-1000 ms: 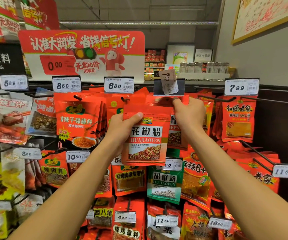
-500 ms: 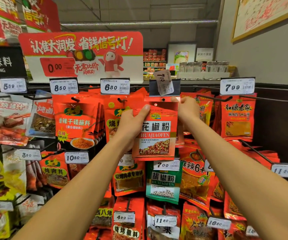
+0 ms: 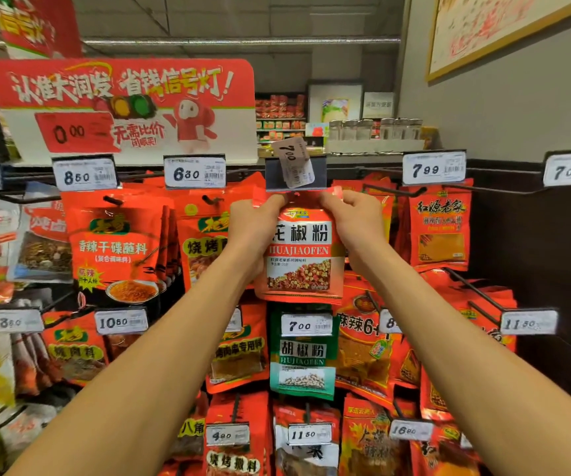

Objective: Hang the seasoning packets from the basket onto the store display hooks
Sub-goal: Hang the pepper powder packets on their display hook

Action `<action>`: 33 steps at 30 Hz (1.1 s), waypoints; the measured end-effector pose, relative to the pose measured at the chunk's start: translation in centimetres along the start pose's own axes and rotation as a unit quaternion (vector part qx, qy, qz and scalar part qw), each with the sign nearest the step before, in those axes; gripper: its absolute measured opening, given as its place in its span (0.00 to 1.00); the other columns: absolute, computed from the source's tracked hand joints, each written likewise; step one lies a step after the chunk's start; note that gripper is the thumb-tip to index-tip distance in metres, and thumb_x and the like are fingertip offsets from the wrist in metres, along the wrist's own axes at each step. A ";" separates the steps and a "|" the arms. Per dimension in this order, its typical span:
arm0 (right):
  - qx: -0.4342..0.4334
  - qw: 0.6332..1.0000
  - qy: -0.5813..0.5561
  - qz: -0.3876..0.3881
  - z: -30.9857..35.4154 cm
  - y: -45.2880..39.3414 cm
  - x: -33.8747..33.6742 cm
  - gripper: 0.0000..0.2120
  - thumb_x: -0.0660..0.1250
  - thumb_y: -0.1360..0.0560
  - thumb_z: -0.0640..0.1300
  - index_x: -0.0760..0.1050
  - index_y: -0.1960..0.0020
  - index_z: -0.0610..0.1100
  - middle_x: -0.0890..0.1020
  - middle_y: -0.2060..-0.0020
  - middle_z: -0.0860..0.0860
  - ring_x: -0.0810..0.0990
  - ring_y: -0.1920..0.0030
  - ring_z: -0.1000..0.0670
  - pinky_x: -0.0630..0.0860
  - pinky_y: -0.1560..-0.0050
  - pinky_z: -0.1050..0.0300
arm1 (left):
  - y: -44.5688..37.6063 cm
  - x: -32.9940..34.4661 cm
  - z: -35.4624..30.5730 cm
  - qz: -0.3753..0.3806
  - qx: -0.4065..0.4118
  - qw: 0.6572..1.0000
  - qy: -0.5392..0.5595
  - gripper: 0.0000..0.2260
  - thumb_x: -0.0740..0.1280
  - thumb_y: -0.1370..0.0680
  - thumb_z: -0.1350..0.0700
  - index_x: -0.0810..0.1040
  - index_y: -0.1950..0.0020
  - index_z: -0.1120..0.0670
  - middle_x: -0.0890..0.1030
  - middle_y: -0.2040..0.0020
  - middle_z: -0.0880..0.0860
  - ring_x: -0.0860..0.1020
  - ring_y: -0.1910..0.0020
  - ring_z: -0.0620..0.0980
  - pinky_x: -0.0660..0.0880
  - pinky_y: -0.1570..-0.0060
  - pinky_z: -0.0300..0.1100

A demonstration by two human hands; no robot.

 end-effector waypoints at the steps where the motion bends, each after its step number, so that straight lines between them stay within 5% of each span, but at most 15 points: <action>1: 0.003 1.000 0.008 -0.006 -0.2 0.0 0.0 0.15 0.71 0.23 0.50 0.80 0.62 0.40 0.86 0.66 0.45 0.85 0.66 0.46 0.78 0.63 0.47 | 0.1 -0.1 0.2 -0.001 -0.003 1.000 0.002 0.05 0.73 0.26 0.53 0.80 0.59 0.53 0.87 0.63 0.56 0.86 0.65 0.56 0.84 0.64 0.52; 5: 0.028 0.999 0.042 -0.013 -0.9 -0.1 0.5 0.19 0.70 0.22 0.52 0.79 0.58 0.35 0.86 0.62 0.41 0.86 0.61 0.40 0.82 0.55 0.36 | -0.4 -0.2 1.0 -0.006 -0.034 0.999 -0.011 0.06 0.74 0.25 0.53 0.81 0.57 0.54 0.87 0.62 0.57 0.86 0.64 0.57 0.84 0.61 0.54; 10: 0.041 0.992 0.115 -0.038 -2.2 -2.3 2.1 0.12 0.72 0.23 0.54 0.81 0.59 0.46 0.86 0.63 0.50 0.86 0.59 0.47 0.83 0.52 0.42 | -1.8 0.0 1.5 -0.045 -0.064 0.994 -0.074 0.13 0.74 0.24 0.47 0.78 0.52 0.56 0.86 0.55 0.57 0.86 0.59 0.58 0.84 0.55 0.55; 15: 0.074 0.963 0.234 -0.108 -2.8 -5.6 4.2 0.18 0.71 0.23 0.56 0.82 0.43 0.42 0.83 0.43 0.44 0.81 0.43 0.41 0.76 0.43 0.48 | -1.6 -0.9 1.7 -0.073 -0.006 0.984 -0.164 0.09 0.70 0.21 0.50 0.77 0.57 0.53 0.83 0.53 0.51 0.81 0.57 0.51 0.78 0.55 0.43; 18: 0.073 0.964 0.233 -0.106 -3.0 -5.7 4.1 0.14 0.70 0.23 0.58 0.78 0.56 0.47 0.84 0.51 0.46 0.81 0.48 0.43 0.76 0.47 0.49 | -0.4 -2.0 0.6 -0.058 0.032 0.976 -0.209 0.11 0.70 0.22 0.52 0.79 0.40 0.52 0.80 0.50 0.49 0.79 0.51 0.52 0.77 0.48 0.46; 20: 0.066 0.966 0.226 -0.105 -3.1 -4.4 2.7 0.15 0.69 0.22 0.58 0.77 0.59 0.47 0.82 0.57 0.51 0.81 0.53 0.45 0.74 0.52 0.51 | 0.6 -3.1 -0.1 -0.023 0.027 0.983 -0.178 0.07 0.68 0.22 0.56 0.82 0.45 0.53 0.84 0.49 0.54 0.82 0.51 0.55 0.80 0.52 0.50; 23: 0.027 0.967 0.214 -0.136 -2.9 -0.7 0.0 0.09 0.66 0.23 0.52 0.79 0.55 0.47 0.80 0.60 0.56 0.79 0.54 0.49 0.71 0.55 0.53 | 2.6 -5.1 -0.6 0.033 0.007 0.994 -0.106 0.05 0.66 0.20 0.60 0.81 0.55 0.55 0.85 0.57 0.57 0.82 0.65 0.52 0.75 0.74 0.40; 27: 0.037 0.989 0.104 -0.096 -3.3 5.8 -1.9 0.11 0.66 0.24 0.43 0.81 0.64 0.47 0.84 0.68 0.51 0.84 0.68 0.46 0.77 0.67 0.54 | 5.5 -7.9 0.5 0.102 0.001 0.988 -0.112 0.07 0.67 0.20 0.58 0.82 0.55 0.53 0.87 0.62 0.53 0.83 0.65 0.48 0.81 0.63 0.42; 33: 0.152 0.988 -0.017 0.023 -7.3 14.4 -2.1 0.08 0.66 0.25 0.39 0.77 0.62 0.41 0.81 0.73 0.46 0.77 0.78 0.49 0.71 0.78 0.62 | 9.4 -12.0 7.5 0.106 -0.096 0.987 -0.073 0.06 0.68 0.21 0.57 0.83 0.56 0.53 0.86 0.63 0.52 0.83 0.68 0.46 0.78 0.67 0.35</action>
Point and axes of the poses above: each hand's wrist, its own y-axis away from the middle knuckle, its own x-axis out of the palm, z = x × y, the point moved 2 cm from there along -y, towards the middle knuckle
